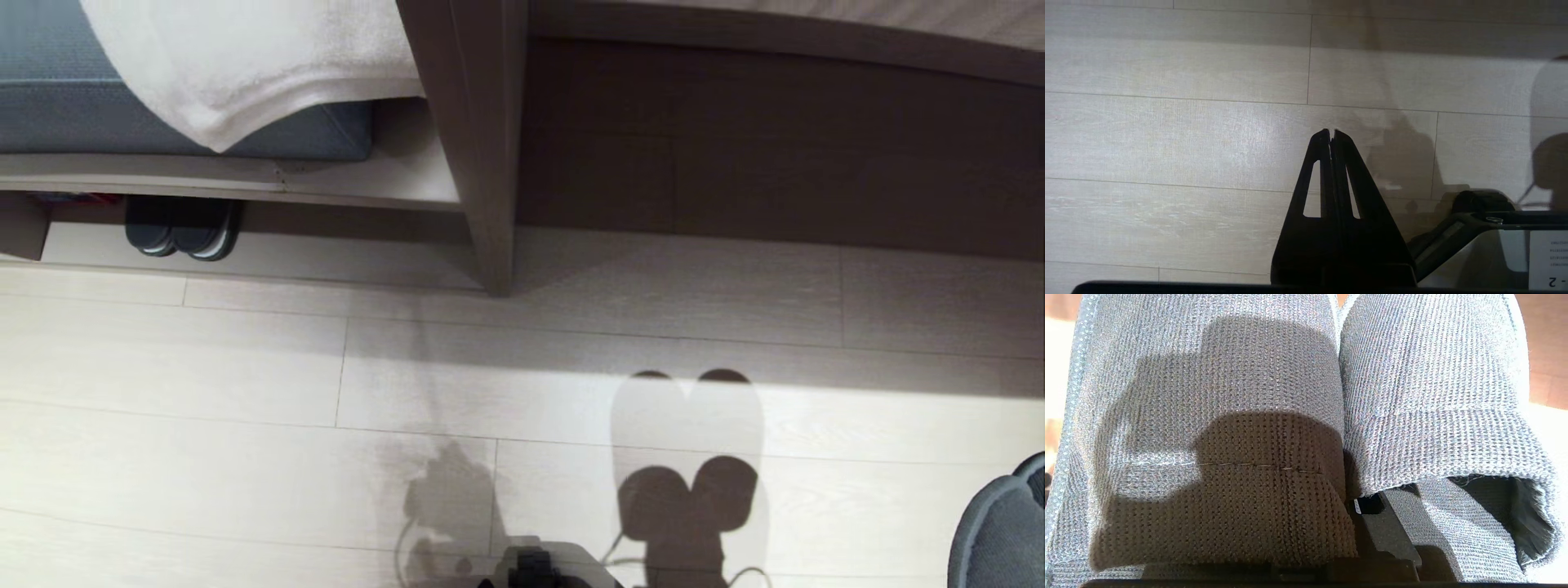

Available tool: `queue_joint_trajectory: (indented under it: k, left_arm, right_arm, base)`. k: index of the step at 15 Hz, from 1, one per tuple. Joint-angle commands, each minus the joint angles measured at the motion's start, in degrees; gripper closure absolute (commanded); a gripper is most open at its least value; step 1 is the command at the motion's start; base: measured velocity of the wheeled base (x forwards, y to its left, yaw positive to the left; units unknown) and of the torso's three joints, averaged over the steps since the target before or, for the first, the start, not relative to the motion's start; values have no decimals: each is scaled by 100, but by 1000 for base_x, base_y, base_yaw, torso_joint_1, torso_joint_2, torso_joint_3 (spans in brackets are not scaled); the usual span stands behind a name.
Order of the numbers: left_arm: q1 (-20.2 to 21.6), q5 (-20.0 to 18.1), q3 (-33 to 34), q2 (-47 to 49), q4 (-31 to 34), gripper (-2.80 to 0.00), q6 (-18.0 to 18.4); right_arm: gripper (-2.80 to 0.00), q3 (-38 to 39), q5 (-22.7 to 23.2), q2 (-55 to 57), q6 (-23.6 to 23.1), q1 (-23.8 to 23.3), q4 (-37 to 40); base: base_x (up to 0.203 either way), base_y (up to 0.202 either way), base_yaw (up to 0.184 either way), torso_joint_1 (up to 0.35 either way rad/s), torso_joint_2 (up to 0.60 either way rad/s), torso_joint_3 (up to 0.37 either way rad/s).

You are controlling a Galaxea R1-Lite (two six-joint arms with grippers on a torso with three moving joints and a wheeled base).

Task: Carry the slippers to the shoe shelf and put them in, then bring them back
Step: Place the slippers into the shoe cabinet

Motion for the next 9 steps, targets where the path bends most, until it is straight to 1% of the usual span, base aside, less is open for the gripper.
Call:
queue_joint_trajectory:
  k: [1, 9]
  left_arm:
    - [0, -1, 0, 3, -4, 0, 0]
    - [0, 1, 0, 11, -4, 0, 0]
  right_arm:
    - [0, 0, -5, 20, 5, 5, 3]
    - [0, 0, -2, 11, 19, 2, 5]
  base:
    - [0, 0, 0, 6, 2, 210]
    - [0, 0, 0, 1, 2, 203]
